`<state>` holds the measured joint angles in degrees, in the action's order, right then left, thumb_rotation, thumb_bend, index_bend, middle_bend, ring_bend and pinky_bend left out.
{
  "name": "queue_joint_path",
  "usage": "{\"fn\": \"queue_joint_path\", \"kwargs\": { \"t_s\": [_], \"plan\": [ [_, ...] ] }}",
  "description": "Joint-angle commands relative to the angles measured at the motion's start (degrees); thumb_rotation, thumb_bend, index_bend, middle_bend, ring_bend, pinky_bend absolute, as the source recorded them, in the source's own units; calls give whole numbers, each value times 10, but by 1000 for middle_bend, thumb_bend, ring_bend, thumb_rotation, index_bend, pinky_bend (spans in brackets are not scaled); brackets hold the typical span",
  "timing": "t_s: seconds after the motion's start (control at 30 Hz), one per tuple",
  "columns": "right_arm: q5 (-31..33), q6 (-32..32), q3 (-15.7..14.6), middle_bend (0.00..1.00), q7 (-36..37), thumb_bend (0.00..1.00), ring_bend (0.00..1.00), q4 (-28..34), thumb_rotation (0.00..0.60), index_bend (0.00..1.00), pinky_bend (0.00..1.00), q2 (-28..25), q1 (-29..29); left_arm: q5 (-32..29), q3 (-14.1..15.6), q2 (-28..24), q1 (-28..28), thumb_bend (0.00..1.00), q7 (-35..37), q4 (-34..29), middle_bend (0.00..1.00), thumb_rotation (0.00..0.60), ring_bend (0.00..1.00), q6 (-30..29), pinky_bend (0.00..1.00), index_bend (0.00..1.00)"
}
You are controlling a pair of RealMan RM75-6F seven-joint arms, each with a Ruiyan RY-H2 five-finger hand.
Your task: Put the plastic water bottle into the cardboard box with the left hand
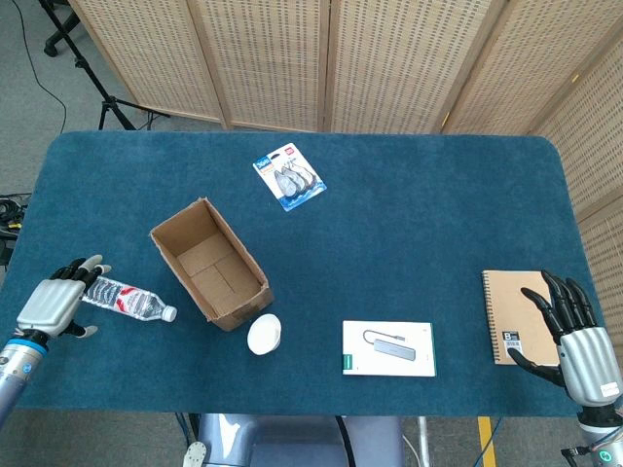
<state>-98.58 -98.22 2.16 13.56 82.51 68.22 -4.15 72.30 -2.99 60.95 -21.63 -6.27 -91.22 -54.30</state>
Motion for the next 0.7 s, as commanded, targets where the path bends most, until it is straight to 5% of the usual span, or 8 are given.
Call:
{"fn": "queue_joint_path", "kwargs": {
  "t_s": [0.03, 0.7],
  "plan": [
    [0, 1, 0, 0, -1, 135, 0, 0, 600, 147, 0, 0, 0, -6, 0, 10, -13, 109, -1, 16, 125, 600, 42, 18, 168, 171],
    [2, 1, 0, 0, 4, 138, 0, 0, 600, 147, 0, -2, 0, -27, 18, 89, -63, 142, -44, 96, 127, 600, 43, 84, 168, 190]
  ]
}}
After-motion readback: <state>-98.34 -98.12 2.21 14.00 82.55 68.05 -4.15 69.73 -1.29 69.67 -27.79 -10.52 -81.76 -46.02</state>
